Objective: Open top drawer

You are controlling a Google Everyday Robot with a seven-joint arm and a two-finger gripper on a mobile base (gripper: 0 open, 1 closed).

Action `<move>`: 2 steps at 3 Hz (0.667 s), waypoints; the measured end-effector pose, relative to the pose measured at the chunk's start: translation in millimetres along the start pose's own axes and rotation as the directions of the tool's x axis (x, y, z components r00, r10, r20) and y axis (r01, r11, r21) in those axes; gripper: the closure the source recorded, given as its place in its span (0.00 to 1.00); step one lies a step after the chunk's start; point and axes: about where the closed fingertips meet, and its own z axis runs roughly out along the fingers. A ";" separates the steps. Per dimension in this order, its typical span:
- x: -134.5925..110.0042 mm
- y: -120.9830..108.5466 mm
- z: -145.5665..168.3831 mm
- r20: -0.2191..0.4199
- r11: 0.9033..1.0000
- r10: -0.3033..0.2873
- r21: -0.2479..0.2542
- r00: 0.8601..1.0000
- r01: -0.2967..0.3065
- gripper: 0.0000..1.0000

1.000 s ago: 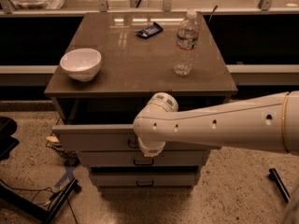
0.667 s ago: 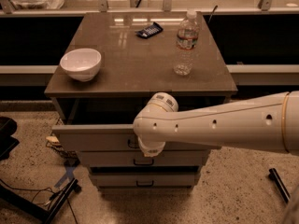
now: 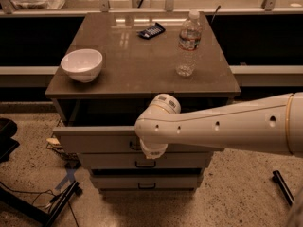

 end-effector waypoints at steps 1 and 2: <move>0.0 0.0 0.0 0.000 1.000 0.000 0.000 1.000 0.000 0.63; 0.0 0.0 0.0 0.000 1.000 0.000 0.000 1.000 0.000 0.86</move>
Offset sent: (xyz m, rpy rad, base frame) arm 0.0000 0.0000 0.0000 0.0000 0.0000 0.0000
